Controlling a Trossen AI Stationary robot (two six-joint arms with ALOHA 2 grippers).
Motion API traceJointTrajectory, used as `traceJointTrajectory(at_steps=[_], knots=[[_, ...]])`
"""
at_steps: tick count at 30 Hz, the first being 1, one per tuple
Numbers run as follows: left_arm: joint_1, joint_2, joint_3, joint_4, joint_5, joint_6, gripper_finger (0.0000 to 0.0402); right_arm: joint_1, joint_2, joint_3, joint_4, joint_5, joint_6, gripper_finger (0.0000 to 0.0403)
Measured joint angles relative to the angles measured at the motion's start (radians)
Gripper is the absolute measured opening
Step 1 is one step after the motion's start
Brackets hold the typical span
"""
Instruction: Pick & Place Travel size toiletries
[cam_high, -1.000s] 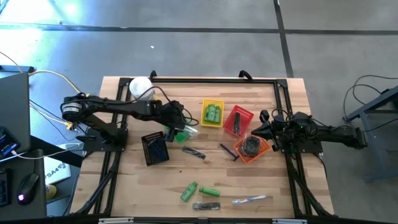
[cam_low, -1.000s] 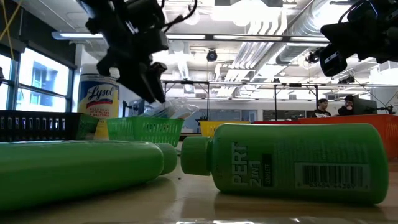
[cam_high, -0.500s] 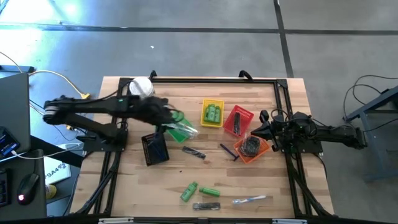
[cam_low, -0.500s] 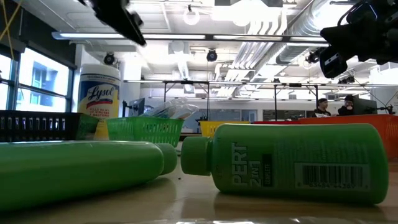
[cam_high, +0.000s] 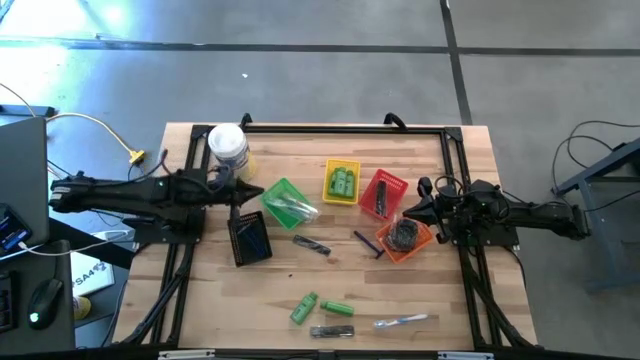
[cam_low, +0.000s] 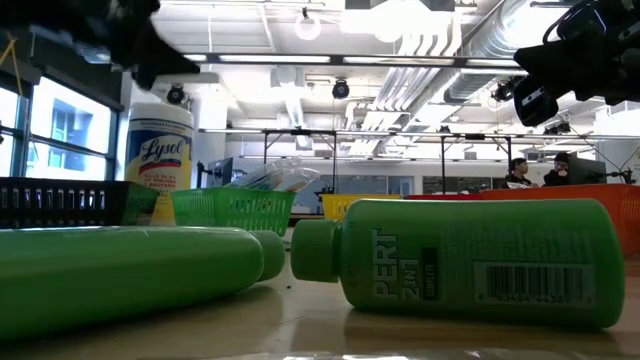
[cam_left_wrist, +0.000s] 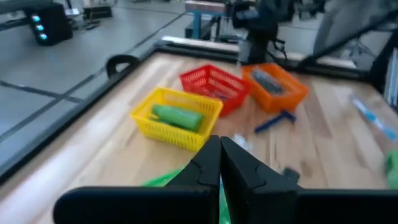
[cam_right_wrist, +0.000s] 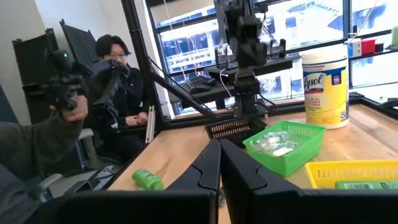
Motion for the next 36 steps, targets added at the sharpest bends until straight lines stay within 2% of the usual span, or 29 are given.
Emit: traceJointTrajectory(at_steps=[3, 11, 18, 23, 36], knots=[[-0.001, -0.032, -0.103, 0.098, 0.047, 0.012, 0.0001, 0.000, 0.000, 0.000, 0.000, 0.001, -0.007, 0.0003], [0.000, -0.056, -0.297, 0.394, 0.046, 0.067, 0.0000, 0.000, 0.000, 0.000, 0.000, 0.075, -0.007, 0.0003], [0.000, -0.056, -0.349, 0.417, 0.043, 0.066, 0.0000, 0.000, 0.000, 0.000, -0.001, 0.076, -0.007, 0.0003], [0.000, -0.054, -0.428, 0.515, 0.037, 0.070, 0.0000, 0.000, 0.000, 0.000, -0.008, 0.124, -0.013, 0.0003], [0.000, -0.075, -0.431, 0.512, 0.042, 0.096, 0.0000, 0.000, 0.058, 0.000, -0.003, 0.155, -0.003, 0.0003]])
